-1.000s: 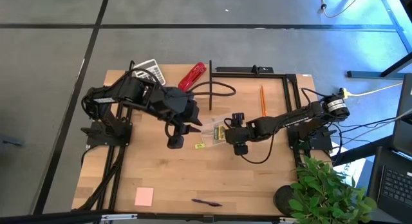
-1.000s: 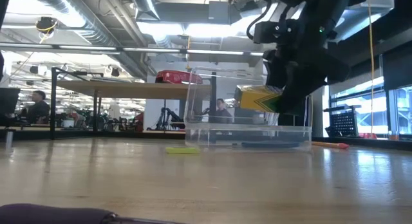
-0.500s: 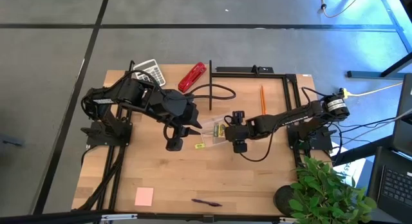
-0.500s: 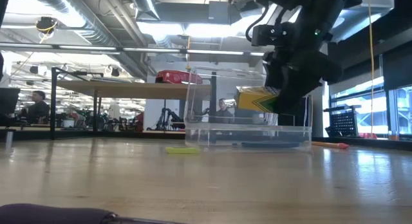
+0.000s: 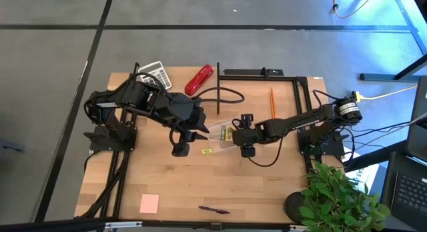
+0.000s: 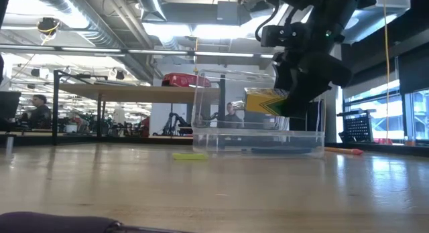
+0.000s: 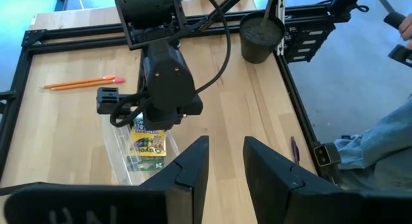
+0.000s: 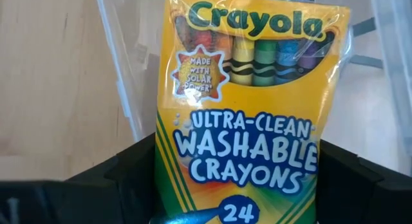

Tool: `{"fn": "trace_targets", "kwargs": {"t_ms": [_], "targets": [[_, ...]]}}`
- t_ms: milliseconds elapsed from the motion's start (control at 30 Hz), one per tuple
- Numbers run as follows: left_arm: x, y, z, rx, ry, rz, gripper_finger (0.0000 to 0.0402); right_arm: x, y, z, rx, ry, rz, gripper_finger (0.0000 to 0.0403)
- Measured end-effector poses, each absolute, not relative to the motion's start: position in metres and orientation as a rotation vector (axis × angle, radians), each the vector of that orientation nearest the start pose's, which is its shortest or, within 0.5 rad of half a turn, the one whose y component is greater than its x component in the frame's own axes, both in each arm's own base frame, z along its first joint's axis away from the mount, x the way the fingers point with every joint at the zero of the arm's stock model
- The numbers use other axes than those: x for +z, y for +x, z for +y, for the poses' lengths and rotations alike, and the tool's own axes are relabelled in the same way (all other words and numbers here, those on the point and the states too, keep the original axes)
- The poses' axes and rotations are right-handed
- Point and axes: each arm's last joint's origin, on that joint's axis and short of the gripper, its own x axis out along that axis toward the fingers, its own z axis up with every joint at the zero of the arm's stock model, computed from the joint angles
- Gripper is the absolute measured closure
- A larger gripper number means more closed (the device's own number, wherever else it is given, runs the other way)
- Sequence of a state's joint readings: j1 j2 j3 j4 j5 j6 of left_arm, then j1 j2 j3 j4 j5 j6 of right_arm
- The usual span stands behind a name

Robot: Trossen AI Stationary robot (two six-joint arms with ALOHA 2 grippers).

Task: Pack school essentials
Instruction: Put the yellow crayon box into the supply box

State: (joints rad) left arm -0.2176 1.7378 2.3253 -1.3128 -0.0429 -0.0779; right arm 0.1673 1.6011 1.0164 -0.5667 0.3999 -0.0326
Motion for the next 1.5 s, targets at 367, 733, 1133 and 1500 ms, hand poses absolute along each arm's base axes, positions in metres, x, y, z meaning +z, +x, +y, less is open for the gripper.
{"fn": "trace_targets", "kwargs": {"t_ms": [367, 733, 1133, 1500], "targets": [[0.4841, 0.3018, -0.0626, -0.025, 0.046, 0.721, 0.0312, 0.1959, 0.3015, 0.0395, -0.187, -0.353, 1.112, 0.0092], [0.4837, 0.3019, -0.0646, 0.119, 0.114, 0.703, 0.0312, 0.1959, 0.3015, 0.0395, -0.187, -0.354, 1.113, 0.0092], [0.4838, 0.3021, -0.0646, 0.12, 0.11, 0.701, 0.0312, 0.1959, 0.3015, 0.0395, -0.187, -0.354, 1.112, 0.0092], [0.4839, 0.3021, -0.0646, 0.12, 0.109, 0.7, 0.0312, 0.1954, 0.3004, 0.0365, -0.175, -0.407, 1.135, 0.0092]]}}
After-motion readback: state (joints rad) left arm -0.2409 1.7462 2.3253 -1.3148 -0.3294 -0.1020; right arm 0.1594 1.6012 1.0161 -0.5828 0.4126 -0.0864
